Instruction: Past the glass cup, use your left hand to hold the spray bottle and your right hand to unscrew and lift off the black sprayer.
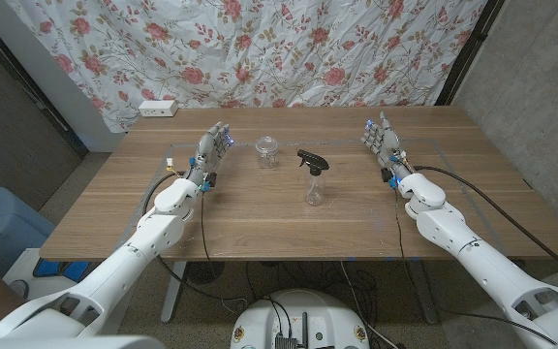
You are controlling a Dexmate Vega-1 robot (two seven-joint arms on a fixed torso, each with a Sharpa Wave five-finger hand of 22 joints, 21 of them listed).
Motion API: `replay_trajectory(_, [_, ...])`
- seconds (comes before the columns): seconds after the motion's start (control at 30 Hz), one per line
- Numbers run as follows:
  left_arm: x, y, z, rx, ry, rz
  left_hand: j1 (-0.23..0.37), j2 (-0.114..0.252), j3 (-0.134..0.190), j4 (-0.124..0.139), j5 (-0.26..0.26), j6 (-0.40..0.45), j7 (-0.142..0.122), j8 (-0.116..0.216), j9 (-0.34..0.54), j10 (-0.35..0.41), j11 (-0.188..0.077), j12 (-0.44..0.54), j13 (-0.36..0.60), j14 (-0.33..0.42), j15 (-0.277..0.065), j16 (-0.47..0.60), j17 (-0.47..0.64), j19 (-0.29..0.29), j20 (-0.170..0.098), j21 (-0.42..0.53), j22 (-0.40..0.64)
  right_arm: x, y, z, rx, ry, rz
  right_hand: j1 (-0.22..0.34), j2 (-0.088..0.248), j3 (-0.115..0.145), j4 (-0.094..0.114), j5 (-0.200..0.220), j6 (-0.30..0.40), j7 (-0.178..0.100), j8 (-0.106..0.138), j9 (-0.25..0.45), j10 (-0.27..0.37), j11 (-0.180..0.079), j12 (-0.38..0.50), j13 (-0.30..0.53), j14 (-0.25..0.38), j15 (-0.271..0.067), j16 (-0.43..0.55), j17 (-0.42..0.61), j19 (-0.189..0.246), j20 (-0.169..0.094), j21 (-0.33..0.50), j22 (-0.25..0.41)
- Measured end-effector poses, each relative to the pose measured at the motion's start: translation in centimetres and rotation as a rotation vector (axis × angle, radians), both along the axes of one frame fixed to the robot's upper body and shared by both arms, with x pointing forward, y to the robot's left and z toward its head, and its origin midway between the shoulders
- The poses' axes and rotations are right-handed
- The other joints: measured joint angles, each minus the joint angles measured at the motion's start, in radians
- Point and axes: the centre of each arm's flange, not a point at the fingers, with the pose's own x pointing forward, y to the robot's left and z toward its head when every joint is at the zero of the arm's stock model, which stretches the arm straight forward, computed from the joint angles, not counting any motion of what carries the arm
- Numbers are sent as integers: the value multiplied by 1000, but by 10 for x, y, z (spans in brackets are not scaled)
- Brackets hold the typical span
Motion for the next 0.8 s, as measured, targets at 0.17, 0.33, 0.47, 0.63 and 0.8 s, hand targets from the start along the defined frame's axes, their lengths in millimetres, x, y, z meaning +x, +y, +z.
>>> replay_trajectory(0.17, [-5, 2, -3, 3, -1, -4, 0, 0, 4, -4, 0, 0, 0, 0, 0, 0, 0, 0, 0, 0, 0, 0, 0, 0, 0, 0, 0, -3, 6, 0, -10, -8, -6, 0, 0, 0, 0, 0, 0, 0, 0, 0, 0, 0, 1, -1, 7, -7, 1, -1, 1, -1, 1, 0])
replay_trajectory(0.33, [-10, 2, -5, 7, 2, -7, 5, 5, 12, -16, 0, 0, 0, 0, 0, 0, 0, 0, 0, 0, 0, 0, 0, 0, 0, 0, 0, -8, 13, -1, -22, -16, -1, 0, 0, 0, 0, 0, 4, -4, 0, 0, 0, 0, 1, -3, 7, -7, 1, -3, 1, -1, 4, 0])
replay_trajectory(0.47, [-15, 3, -6, 12, 2, -6, 17, 8, 13, -31, 0, 6, -6, 0, 0, 0, 0, 0, 0, 0, 0, 0, -3, 0, 0, 0, 0, -10, 15, -2, -28, -21, -4, 0, 0, 0, 0, 0, 4, -4, 0, 0, 0, 0, 1, -3, 7, -7, 1, -8, 1, -1, 4, 0])
replay_trajectory(0.63, [-23, 5, -6, 20, 5, -1, 29, 16, 19, -59, -3, 11, -11, 0, 0, 6, -6, 0, 0, 0, 0, 0, -3, 4, 4, 0, -2, -12, 21, -4, -35, -28, -4, 0, 0, 4, -5, 0, 3, -4, 0, 0, 0, 0, 1, -5, 7, -7, 1, -13, 1, -1, 4, 0])
replay_trajectory(0.8, [-30, 6, -7, 26, 5, -2, 44, 22, 25, -81, -5, 11, -11, 0, 0, 10, -10, 0, 0, 2, -6, 0, -3, 5, 5, 0, -3, -14, 25, -5, -36, -36, -9, 0, 0, 4, -5, 0, -2, -9, 0, 0, 0, 0, 1, -7, 7, -7, 1, -17, 1, -1, 4, 0])
